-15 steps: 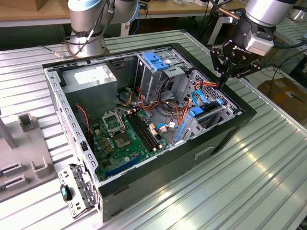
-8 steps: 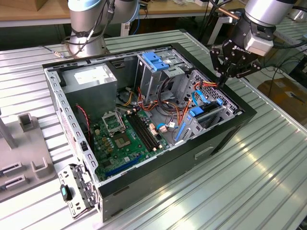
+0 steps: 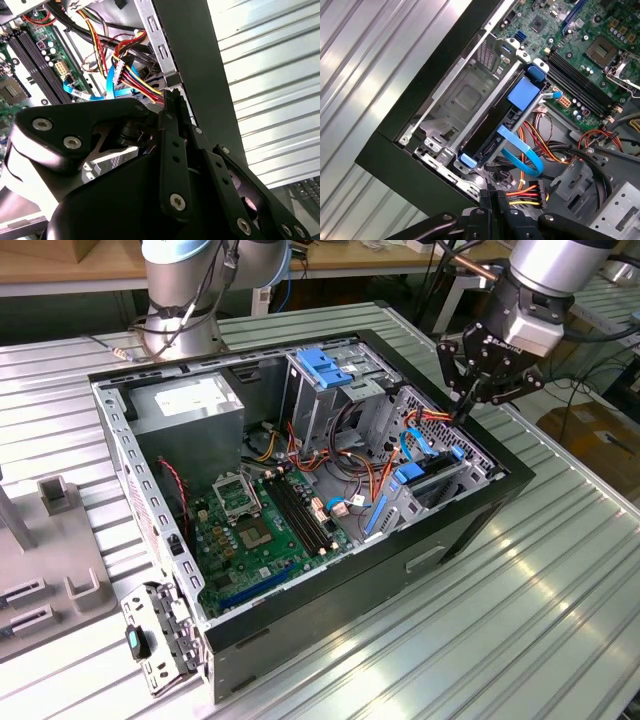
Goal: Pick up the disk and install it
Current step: 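Insert the second disk wire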
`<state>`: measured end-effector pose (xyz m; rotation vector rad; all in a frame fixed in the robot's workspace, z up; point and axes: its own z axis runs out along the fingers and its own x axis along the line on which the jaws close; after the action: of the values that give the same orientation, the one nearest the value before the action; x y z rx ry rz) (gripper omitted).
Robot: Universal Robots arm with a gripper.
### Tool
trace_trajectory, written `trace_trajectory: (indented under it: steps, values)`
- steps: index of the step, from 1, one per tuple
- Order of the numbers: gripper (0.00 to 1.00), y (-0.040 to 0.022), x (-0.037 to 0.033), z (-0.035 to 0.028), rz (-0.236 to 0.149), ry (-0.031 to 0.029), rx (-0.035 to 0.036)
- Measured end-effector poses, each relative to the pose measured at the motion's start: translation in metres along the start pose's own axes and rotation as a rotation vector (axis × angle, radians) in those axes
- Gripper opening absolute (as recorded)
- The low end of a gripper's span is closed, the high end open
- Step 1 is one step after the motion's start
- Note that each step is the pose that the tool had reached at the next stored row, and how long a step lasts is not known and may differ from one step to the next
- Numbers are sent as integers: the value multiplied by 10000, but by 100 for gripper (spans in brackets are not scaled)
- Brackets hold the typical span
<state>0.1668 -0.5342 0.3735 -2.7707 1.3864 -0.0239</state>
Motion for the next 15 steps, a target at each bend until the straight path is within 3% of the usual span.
trace_trajectory:
  steps: [6,8,15]
  values:
    - [16,1,0,7,938,42,6]
    - [16,0,0,9,1461,67,8]
    - [16,1,0,16,2655,121,14]
